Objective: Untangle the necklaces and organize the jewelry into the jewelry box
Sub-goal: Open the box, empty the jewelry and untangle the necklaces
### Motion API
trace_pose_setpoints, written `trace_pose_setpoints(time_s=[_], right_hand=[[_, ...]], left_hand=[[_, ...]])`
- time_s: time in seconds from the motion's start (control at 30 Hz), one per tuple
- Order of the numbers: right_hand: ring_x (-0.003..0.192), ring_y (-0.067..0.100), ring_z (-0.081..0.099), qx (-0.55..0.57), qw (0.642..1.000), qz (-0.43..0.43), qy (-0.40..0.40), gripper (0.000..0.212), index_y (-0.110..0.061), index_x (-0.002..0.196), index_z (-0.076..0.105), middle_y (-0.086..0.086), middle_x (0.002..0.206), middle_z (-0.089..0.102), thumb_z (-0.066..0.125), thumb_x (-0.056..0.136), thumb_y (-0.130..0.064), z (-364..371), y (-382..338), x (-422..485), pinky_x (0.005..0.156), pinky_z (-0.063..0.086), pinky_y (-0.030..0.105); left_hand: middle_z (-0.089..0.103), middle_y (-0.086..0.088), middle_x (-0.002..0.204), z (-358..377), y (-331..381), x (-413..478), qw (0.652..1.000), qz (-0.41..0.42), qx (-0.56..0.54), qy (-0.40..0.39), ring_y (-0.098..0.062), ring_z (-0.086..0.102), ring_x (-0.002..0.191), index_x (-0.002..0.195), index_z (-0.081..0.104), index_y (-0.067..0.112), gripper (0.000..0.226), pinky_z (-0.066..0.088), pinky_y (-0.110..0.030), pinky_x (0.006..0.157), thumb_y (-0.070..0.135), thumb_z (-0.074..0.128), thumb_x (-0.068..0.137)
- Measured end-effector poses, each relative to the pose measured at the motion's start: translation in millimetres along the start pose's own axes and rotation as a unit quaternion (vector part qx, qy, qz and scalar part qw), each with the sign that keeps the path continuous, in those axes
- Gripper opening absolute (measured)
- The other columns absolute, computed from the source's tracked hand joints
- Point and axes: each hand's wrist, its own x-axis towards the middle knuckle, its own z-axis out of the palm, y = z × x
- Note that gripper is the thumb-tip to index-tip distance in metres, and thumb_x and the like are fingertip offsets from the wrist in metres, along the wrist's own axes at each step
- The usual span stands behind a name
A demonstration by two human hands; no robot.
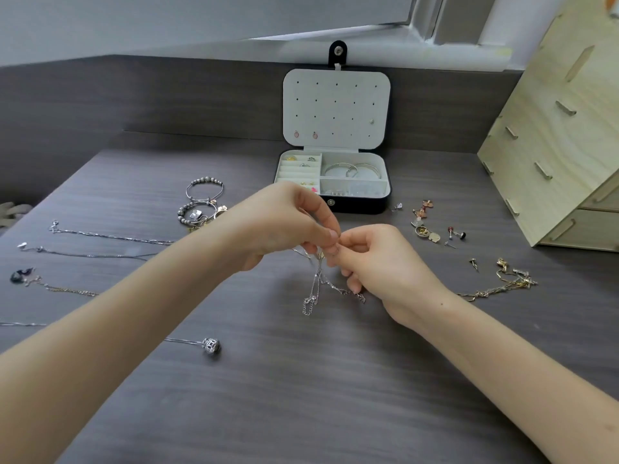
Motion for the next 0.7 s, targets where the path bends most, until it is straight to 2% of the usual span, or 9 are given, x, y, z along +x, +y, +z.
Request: trace_pose_setpoints(time_s=[0.07,0.13,0.2,0.3,0.4,0.63,0.7], right_hand=[[0.041,0.005,0.035,0.039,0.999,0.029,-0.011,0.025,-0.010,0.068,0.062,-0.007,0.049,0.049,0.056,0.092,-0.006,-1.7,0.3,1.4,0.038,0.030,0.016],[0.048,0.010,0.033,0.067,0.997,0.043,-0.025,0.027,-0.009,0.067,0.062,0.000,0.056,0.047,0.055,0.093,-0.007,-3.6,0.2,3.5,0.039,0.028,0.017],[0.050,0.008,0.034,0.103,0.992,0.063,-0.032,0.021,-0.009,0.071,0.064,0.001,0.061,0.052,0.058,0.092,-0.010,-5.1,-0.8,5.1,0.040,0.029,0.015],[0.048,0.005,0.038,0.153,0.983,0.091,-0.033,0.011,-0.009,0.079,0.065,-0.002,0.064,0.055,0.060,0.089,-0.011,-7.2,-1.1,7.2,0.042,0.031,0.015],[0.048,0.005,0.039,0.172,0.979,0.099,-0.039,0.010,-0.009,0.079,0.066,-0.005,0.058,0.055,0.061,0.088,-0.010,-9.8,0.3,8.9,0.040,0.031,0.015],[0.050,0.008,0.039,0.171,0.978,0.111,-0.046,0.013,-0.007,0.085,0.067,-0.001,0.064,0.056,0.056,0.091,-0.006,-11.2,-1.4,10.3,0.038,0.030,0.017],[0.050,0.009,0.040,0.158,0.981,0.107,-0.042,0.013,-0.007,0.088,0.066,0.000,0.068,0.055,0.053,0.092,-0.007,-11.4,-1.0,10.3,0.038,0.029,0.018]], left_hand=[[0.069,0.002,0.064,-0.4,2.0,-1.4,1.000,0.005,0.010,-0.018,-0.006,0.054,0.054,0.079,0.072,0.012,0.010,0.037,-0.010,0.047,0.009,0.065,0.085],[0.073,-0.001,0.074,-1.4,2.7,-3.4,0.999,0.010,0.024,-0.039,-0.008,0.057,0.058,0.087,0.071,0.013,0.012,0.037,-0.012,0.048,0.013,0.059,0.090],[0.073,-0.002,0.075,-2.9,1.7,-4.9,0.999,0.024,0.029,-0.032,-0.010,0.058,0.056,0.091,0.069,0.014,0.014,0.038,-0.012,0.048,0.012,0.056,0.092],[0.071,0.000,0.069,-5.4,-4.6,-4.5,0.997,0.058,0.052,0.029,-0.011,0.058,0.057,0.086,0.068,0.015,0.010,0.042,-0.016,0.052,0.013,0.059,0.090],[0.067,-0.006,0.075,-5.1,-12.1,-2.0,0.986,0.084,0.131,0.065,-0.011,0.054,0.062,0.083,0.070,0.019,0.004,0.045,-0.026,0.060,0.022,0.068,0.084],[0.063,-0.004,0.069,-4.4,-9.9,-0.8,0.979,0.095,0.170,0.061,-0.005,0.046,0.054,0.077,0.069,0.012,0.011,0.037,-0.019,0.053,0.020,0.068,0.084],[0.063,-0.010,0.070,-9.7,-6.3,-0.9,0.980,0.089,0.168,0.053,-0.009,0.048,0.057,0.077,0.067,0.012,0.012,0.040,-0.023,0.056,0.020,0.066,0.086]])
